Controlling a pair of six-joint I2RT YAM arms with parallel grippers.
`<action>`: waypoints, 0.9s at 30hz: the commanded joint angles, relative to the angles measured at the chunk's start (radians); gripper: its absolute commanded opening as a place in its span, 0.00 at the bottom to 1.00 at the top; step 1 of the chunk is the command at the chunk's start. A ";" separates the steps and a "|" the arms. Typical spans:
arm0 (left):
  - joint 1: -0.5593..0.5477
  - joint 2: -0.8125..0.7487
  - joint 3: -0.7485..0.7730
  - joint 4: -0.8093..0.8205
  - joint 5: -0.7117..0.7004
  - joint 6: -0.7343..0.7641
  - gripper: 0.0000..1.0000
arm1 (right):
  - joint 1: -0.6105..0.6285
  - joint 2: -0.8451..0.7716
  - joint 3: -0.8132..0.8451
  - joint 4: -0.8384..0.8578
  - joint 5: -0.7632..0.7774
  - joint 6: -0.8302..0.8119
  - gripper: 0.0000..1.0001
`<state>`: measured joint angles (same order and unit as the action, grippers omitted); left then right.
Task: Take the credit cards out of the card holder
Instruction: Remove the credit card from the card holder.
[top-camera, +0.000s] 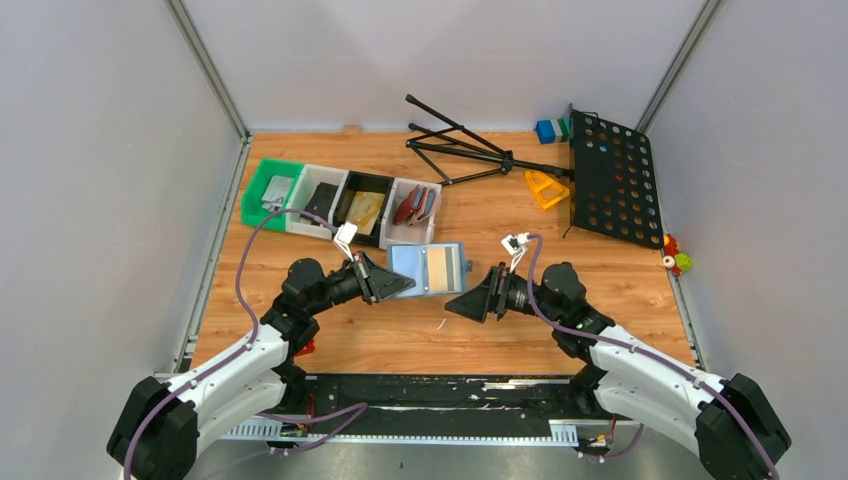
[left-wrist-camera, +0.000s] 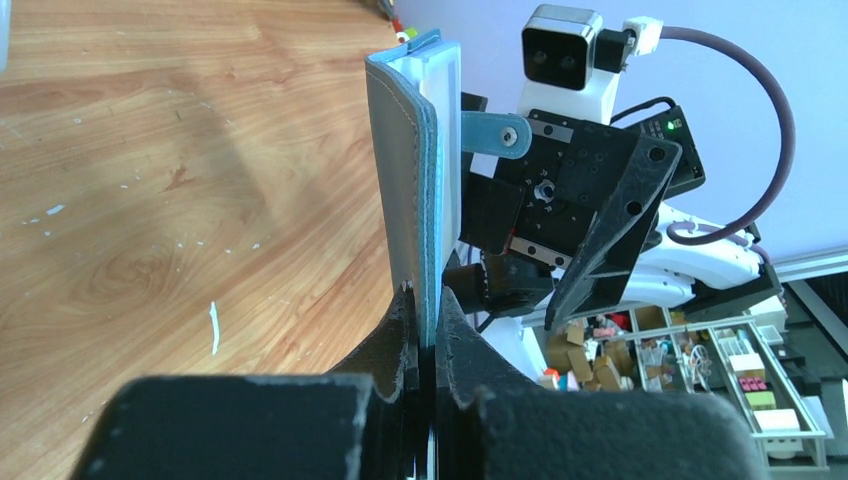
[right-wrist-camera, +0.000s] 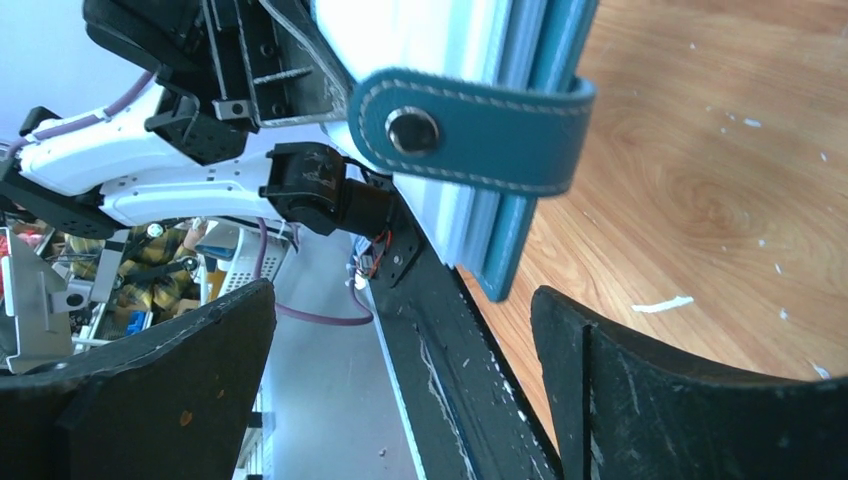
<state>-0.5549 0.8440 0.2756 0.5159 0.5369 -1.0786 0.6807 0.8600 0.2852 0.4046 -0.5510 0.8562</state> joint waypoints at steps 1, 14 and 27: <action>-0.002 -0.008 0.004 0.102 0.006 -0.031 0.00 | 0.009 0.014 0.074 0.053 0.076 0.028 0.94; -0.023 -0.023 0.007 0.107 0.031 -0.036 0.00 | 0.008 0.035 0.136 0.014 0.176 0.031 0.62; -0.025 -0.020 -0.004 0.093 0.021 -0.025 0.00 | 0.008 -0.074 0.079 -0.038 0.217 0.054 0.45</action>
<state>-0.5747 0.8330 0.2733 0.5514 0.5449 -1.1023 0.6853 0.8360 0.3763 0.3473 -0.3626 0.8970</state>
